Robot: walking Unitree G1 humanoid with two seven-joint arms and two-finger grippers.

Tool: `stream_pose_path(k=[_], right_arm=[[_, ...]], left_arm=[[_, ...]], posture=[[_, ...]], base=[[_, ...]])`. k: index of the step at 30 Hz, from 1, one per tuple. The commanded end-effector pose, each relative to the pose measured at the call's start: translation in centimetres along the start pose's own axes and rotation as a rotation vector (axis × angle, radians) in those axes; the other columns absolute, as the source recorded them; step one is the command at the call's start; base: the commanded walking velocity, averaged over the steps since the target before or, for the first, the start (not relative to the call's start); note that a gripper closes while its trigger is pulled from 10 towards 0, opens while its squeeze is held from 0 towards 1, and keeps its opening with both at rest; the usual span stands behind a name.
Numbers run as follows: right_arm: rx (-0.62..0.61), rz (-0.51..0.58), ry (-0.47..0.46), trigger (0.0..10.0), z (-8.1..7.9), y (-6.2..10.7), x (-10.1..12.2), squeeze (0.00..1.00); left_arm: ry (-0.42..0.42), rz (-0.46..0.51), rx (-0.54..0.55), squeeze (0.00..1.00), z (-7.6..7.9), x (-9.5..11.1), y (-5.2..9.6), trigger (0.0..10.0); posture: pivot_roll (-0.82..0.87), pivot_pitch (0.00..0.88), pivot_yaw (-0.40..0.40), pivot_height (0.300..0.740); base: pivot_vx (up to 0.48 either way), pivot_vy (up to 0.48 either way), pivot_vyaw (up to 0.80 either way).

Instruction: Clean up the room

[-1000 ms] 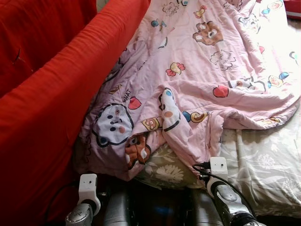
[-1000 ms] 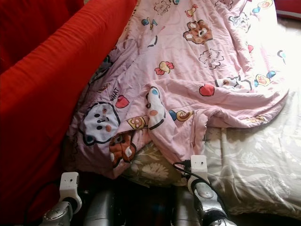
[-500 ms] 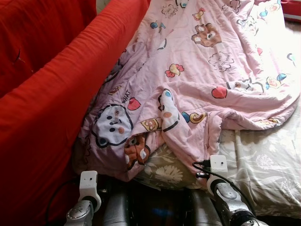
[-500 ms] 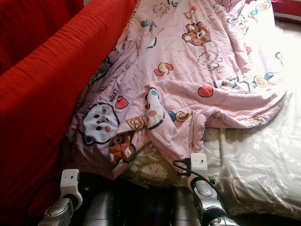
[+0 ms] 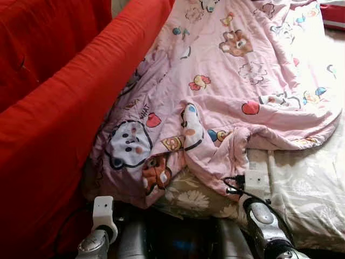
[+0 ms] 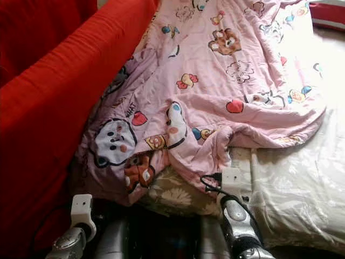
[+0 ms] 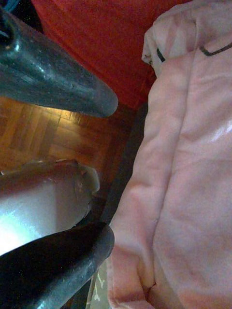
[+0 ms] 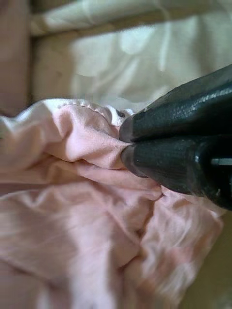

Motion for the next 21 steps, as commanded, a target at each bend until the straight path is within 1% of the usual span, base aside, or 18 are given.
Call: stream_pose_path(k=[1,2,4,7,15,16,17,21], right_arm=[[0.016,0.023,-0.032,10.0,-0.4,0.3,-0.1,0.0],[0.016,0.023,-0.032,10.0,-0.4,0.3,-0.1,0.0],[0.042,0.079,-0.051,10.0,-1.0,0.3,0.8,0.0],[0.039,0.088,-0.052,10.0,-1.0,0.3,1.0,0.0],[0.048,0.102,-0.057,10.0,-1.2,0.3,1.1,0.0],[0.048,0.102,-0.057,10.0,-1.2,0.3,1.1,0.0],[0.047,0.099,-0.056,10.0,-1.1,0.4,1.0,0.0],[0.046,0.092,-0.06,10.0,-1.1,0.4,0.7,0.0]], left_arm=[[0.007,-0.077,0.004,0.0,-0.1,-2.3,0.7,10.0],[0.007,-0.077,0.004,0.0,-0.1,-2.3,0.7,10.0],[0.009,-0.082,0.005,0.0,0.0,-2.5,0.8,10.0],[0.01,-0.085,0.004,0.0,0.0,-2.5,0.8,10.0],[0.007,-0.091,0.005,0.0,-0.1,-2.7,0.9,10.0],[0.007,-0.091,0.005,0.0,-0.1,-2.7,0.9,10.0],[0.006,-0.093,0.004,0.0,-0.1,-2.7,0.9,10.0],[0.002,-0.098,0.001,0.0,-0.1,-2.8,0.9,10.0]], posture=[[-0.01,0.194,0.031,0.626],[-0.01,0.194,0.031,0.626],[-0.01,0.193,0.031,0.626],[-0.01,0.192,0.031,0.626],[-0.01,0.184,0.036,0.671],[-0.01,0.184,0.036,0.671],[-0.01,0.181,0.039,0.681],[-0.01,0.179,0.04,0.693]], base=[[0.0,0.0,0.0],[0.0,0.0,0.0],[0.0,0.0,0.0],[0.0,0.0,0.0],[0.0,0.0,0.0],[0.0,0.0,0.0],[0.0,0.0,0.0],[0.0,0.0,0.0]])
Point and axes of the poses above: a point about 5 cm out from each wrist's last joint towards the gripper, its own y axis pointing back from the gripper into the wrist, its own x axis along the axis of the wrist's last joint, z = x × y, the point moved 5 cm from there along -y, pointing out of the wrist towards the gripper, and after that the axes turned 13 degrees about -y, right-handed, at the moved point
